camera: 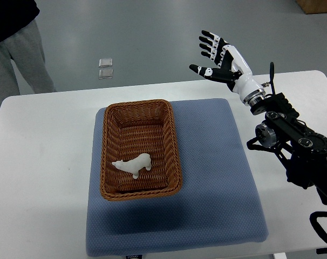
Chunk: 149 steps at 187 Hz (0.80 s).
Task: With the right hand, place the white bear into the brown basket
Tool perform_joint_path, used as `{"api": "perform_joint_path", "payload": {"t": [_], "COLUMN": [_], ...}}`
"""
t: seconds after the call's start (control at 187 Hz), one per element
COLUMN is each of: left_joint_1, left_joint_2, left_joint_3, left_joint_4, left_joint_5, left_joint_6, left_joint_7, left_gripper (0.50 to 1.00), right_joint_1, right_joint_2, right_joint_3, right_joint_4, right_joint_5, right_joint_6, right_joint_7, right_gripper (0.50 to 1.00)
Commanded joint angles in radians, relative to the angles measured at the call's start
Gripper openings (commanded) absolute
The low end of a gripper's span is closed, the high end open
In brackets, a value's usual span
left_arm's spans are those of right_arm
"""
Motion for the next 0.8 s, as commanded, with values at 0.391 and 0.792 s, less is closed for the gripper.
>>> {"api": "perform_joint_path", "payload": {"t": [0.391, 0.792], "left_joint_1": [0.0, 0.0], "left_joint_2": [0.0, 0.0], "left_joint_3": [0.0, 0.0], "left_joint_4": [0.0, 0.0], "left_joint_5": [0.0, 0.0], "left_joint_6": [0.0, 0.0], "left_joint_7": [0.0, 0.0], "left_gripper": [1.0, 1.0], "right_joint_1": [-0.051, -0.06], "right_joint_2": [0.064, 0.095], "right_joint_3": [0.004, 0.004], "right_joint_4": [-0.117, -0.131], "right_joint_5": [0.443, 0.445], "right_joint_6": [-0.095, -0.095], "right_joint_7": [0.043, 0.049], "right_gripper": [0.919, 0.921]}}
